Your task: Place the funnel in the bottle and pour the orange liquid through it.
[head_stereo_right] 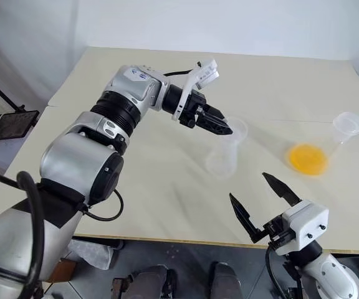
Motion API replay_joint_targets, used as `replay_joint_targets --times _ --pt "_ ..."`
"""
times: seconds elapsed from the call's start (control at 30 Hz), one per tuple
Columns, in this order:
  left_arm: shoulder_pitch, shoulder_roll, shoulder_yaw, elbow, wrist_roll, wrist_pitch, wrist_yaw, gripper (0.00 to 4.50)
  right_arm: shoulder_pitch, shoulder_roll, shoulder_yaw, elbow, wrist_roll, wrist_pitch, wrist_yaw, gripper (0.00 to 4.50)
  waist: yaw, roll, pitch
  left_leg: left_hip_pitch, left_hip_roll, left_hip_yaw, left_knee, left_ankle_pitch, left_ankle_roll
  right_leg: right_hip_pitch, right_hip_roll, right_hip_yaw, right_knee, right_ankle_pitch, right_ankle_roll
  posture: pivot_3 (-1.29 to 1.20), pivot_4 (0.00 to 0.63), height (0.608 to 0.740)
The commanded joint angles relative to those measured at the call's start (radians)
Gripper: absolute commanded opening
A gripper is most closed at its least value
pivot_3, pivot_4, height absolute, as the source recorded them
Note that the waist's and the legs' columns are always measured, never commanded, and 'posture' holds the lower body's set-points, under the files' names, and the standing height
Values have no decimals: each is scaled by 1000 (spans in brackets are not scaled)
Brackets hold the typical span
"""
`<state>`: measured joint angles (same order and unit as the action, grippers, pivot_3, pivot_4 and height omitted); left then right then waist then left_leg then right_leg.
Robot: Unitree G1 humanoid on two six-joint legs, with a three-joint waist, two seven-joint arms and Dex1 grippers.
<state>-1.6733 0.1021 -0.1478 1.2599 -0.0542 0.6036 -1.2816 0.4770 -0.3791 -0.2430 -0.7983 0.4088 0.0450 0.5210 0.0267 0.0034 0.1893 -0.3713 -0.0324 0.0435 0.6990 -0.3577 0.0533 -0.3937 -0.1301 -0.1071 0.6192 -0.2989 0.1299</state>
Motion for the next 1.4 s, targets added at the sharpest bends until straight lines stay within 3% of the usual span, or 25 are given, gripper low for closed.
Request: replay_joint_targets --times 0.03,0.2,0.33,0.47,0.63,0.77,1.0,1.2,1.4 --pt "-38 -4 43 -16 -13 -3 13 4480 -14 2 -9 -34 4 -20 -15 4500 0 0 0 0 0 0 0 0 0 0 0 0 0 0 0 0 150 740" --pt "-3 13 97 -42 -37 -80 3 4480 -75 39 -51 -12 14 -41 -75 4500 -1 0 0 0 0 0 0 0 0 0 0 0 0 0 0 0 150 740" --pt "122 126 178 -67 -76 -224 -26 4480 -63 57 -149 -14 56 -53 -101 4500 -8 2 -1 1 0 0 0 0 0 0 0 0 1 0 0 0 150 740" --pt "298 282 227 -135 -109 -398 -163 4480 -10 58 -244 -26 104 -55 -106 4500 -22 3 -2 2 1 2 -2 0 -1 -2 1 0 3 0 -1 0 150 740" --pt "457 359 287 -234 -149 -535 -148 4480 76 66 -351 -6 152 -82 -77 4500 3 2 -1 0 0 -1 1 0 -1 -1 0 0 3 0 0 0 150 740" --pt "682 418 306 -422 -181 -629 -174 4480 188 103 -470 62 184 -144 -39 4500 -1 3 -2 2 -3 -4 -1 0 1 1 -2 1 3 0 0 0 150 740" --pt "1019 398 360 -909 -338 -438 -31 4480 233 98 -609 224 282 -157 -23 4500 -4 2 -2 2 -1 -6 0 0 1 2 -3 7 2 0 0 0 150 740" --pt "1172 400 355 -1129 -418 -355 34 4480 100 -24 -600 268 295 -59 -89 4500 -11 5 -3 4 0 -4 0 -1 0 2 -4 11 2 0 0 0 150 740" --pt "1304 378 362 -1314 -475 -306 139 4480 -316 -300 -496 512 320 219 -199 4500 -25 7 -4 4 0 -3 0 0 0 3 -4 11 2 0 -1 0 150 740"
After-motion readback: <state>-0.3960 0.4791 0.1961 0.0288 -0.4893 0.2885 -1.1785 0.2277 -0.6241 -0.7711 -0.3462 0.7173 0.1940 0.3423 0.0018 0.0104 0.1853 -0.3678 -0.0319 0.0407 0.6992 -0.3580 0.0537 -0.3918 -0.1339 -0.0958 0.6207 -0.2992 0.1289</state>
